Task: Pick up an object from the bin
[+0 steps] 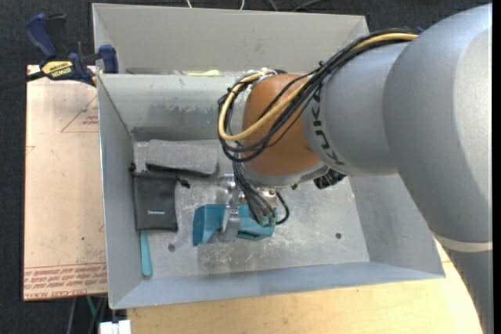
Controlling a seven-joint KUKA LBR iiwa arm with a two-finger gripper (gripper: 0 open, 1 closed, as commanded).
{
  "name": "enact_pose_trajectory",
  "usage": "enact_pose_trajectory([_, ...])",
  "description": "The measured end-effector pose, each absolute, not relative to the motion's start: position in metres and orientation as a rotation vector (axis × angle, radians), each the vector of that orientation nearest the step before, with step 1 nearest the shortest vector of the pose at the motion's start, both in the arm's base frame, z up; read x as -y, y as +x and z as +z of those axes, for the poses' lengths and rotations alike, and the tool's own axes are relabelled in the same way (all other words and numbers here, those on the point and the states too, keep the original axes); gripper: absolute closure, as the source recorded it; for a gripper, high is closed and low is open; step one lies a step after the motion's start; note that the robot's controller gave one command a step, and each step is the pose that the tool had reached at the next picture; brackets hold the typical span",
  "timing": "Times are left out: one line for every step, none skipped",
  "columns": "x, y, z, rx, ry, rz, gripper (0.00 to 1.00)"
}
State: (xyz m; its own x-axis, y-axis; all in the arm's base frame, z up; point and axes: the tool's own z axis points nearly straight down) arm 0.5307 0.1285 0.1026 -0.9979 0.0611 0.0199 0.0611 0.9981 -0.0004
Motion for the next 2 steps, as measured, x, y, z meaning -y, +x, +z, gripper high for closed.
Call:
enact_pose_trajectory([-0.129, 0.533, 0.146, 3.129, -0.095, -0.005, 1.00])
enact_pose_trajectory([-0.129, 0.533, 0.165, 3.129, -0.094, -0.005, 1.00])
